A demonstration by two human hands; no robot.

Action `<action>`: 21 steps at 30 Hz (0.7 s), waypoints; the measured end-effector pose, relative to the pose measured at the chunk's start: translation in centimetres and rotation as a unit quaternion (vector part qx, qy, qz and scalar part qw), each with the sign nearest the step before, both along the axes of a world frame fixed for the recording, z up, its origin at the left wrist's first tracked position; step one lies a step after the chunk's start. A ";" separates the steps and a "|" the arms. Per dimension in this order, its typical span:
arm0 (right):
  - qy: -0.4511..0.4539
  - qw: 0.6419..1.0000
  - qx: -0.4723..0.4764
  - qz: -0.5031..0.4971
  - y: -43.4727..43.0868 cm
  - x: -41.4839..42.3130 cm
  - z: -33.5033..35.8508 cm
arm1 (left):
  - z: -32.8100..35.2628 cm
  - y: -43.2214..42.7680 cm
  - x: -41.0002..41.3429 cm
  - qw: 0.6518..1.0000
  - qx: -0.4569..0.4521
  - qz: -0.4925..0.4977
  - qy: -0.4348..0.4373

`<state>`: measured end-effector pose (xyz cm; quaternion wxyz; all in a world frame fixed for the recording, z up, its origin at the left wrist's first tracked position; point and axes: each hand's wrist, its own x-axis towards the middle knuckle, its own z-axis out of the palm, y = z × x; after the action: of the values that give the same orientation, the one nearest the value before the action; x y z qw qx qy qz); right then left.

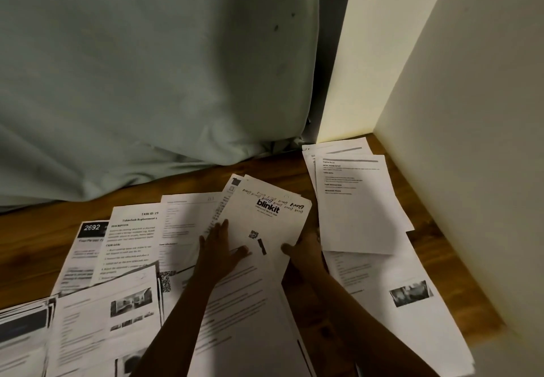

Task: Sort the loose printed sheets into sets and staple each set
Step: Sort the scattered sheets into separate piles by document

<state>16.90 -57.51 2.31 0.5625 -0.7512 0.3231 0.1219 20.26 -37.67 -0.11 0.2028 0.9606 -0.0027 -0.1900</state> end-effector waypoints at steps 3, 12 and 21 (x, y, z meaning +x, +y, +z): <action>0.023 0.999 0.018 -0.045 0.5 0.5 -0.5 | -0.1 0.0 0.0 1.000 -0.001 0.000 -0.002; -0.143 0.987 -0.063 -0.043 -0.4 1.3 1.1 | 0.3 -0.3 -0.3 0.999 0.020 -0.022 -0.016; -0.273 0.939 -0.139 -0.159 -13.9 4.4 5.4 | 0.3 -1.3 -0.8 0.997 0.045 -0.053 -0.030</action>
<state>21.27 -71.43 7.68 0.5315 -0.7647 0.2864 -0.2250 19.47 -38.95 0.19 0.1488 0.9726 -0.0511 -0.1711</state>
